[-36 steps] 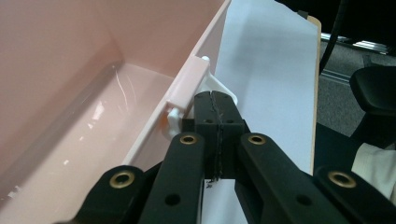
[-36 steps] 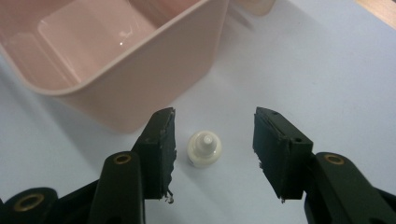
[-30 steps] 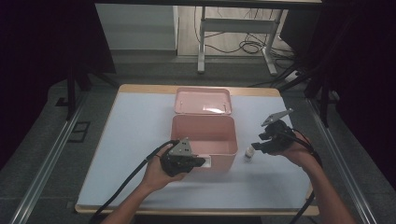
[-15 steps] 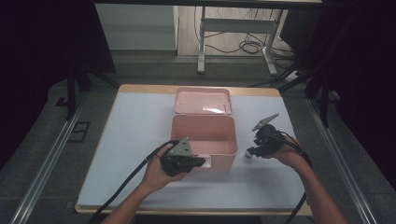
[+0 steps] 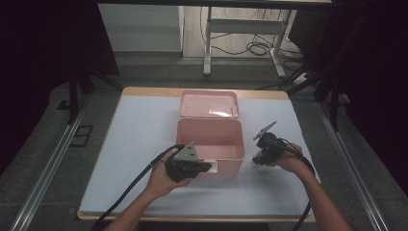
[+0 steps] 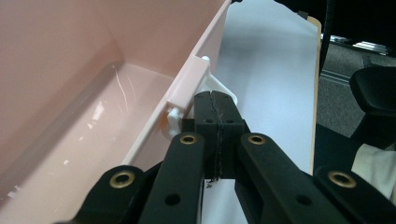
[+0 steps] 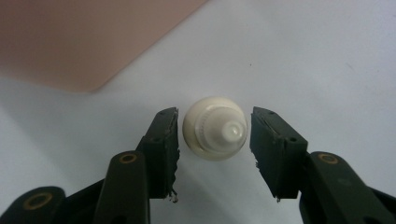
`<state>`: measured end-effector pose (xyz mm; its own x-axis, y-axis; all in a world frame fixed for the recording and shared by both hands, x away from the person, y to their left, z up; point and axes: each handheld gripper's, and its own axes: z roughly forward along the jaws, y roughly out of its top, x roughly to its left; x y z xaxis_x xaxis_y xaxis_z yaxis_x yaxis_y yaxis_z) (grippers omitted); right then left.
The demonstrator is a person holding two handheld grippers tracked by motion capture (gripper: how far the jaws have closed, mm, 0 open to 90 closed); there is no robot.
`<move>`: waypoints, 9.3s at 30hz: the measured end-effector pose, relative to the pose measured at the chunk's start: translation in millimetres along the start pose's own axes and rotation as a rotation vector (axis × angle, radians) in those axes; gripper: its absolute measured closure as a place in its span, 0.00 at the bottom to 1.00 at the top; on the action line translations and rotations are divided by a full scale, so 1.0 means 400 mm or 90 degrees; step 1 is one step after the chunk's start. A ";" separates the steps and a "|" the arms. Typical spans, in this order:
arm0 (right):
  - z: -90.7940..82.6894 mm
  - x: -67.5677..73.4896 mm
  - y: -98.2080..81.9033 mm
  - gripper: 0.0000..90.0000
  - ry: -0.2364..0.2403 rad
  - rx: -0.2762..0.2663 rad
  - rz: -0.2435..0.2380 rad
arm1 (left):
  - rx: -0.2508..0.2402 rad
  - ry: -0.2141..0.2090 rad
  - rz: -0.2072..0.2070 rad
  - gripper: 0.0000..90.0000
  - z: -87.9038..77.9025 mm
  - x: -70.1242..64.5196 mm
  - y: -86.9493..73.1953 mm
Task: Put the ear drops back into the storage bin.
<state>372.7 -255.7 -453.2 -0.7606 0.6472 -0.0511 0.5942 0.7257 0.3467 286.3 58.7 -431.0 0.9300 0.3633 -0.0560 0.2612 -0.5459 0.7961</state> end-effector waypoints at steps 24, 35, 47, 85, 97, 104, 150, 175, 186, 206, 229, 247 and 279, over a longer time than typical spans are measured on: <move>-0.111 -0.015 0.018 0.66 -0.010 -0.050 0.011 | -0.004 0.001 -0.001 1.00 0.001 -0.001 -0.001; -0.233 -0.006 0.081 0.67 -0.009 -0.129 -0.003 | -0.008 0.002 0.000 1.00 0.001 -0.001 -0.002; -0.271 0.051 0.187 0.67 0.003 -0.156 -0.042 | -0.010 -0.002 -0.004 1.00 0.001 0.000 -0.003; -0.165 0.134 0.352 0.67 0.035 -0.140 -0.091 | -0.007 -0.002 0.003 1.00 0.000 0.002 -0.004; -0.145 0.147 0.371 0.67 0.040 -0.141 -0.096 | -0.006 -0.001 0.003 1.00 0.000 0.001 -0.004; -0.130 0.154 0.383 0.67 0.041 -0.139 -0.102 | -0.006 -0.002 0.001 1.00 0.000 0.001 -0.004; 0.044 0.197 0.454 0.66 0.076 -0.085 -0.129 | -0.012 -0.007 -0.005 1.00 0.001 0.002 -0.005; 0.134 0.207 0.457 0.66 0.069 -0.037 -0.148 | -0.009 -0.006 0.000 1.00 0.000 0.003 -0.006; 0.151 0.209 0.457 0.65 0.065 -0.035 -0.158 | -0.009 -0.006 -0.003 1.00 0.000 0.002 -0.006; 0.058 0.179 0.413 0.60 0.075 -0.085 -0.129 | -0.009 -0.004 -0.001 1.00 0.000 0.002 -0.005; -0.066 0.111 0.331 0.56 0.057 -0.161 -0.059 | -0.007 -0.003 -0.002 1.00 0.000 0.002 -0.005; -0.116 0.057 0.260 0.55 0.039 -0.204 -0.020 | -0.006 -0.004 -0.001 1.00 0.000 0.002 -0.005; -0.157 -0.036 0.233 0.54 0.004 -0.255 0.067 | -0.009 -0.005 -0.005 1.00 0.000 0.002 -0.005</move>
<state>422.4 -212.0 -361.3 -0.7038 0.7103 0.0089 0.5205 0.5071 0.6870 286.6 60.0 -432.8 0.9299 0.3618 -0.0664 0.2648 -0.5329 0.8037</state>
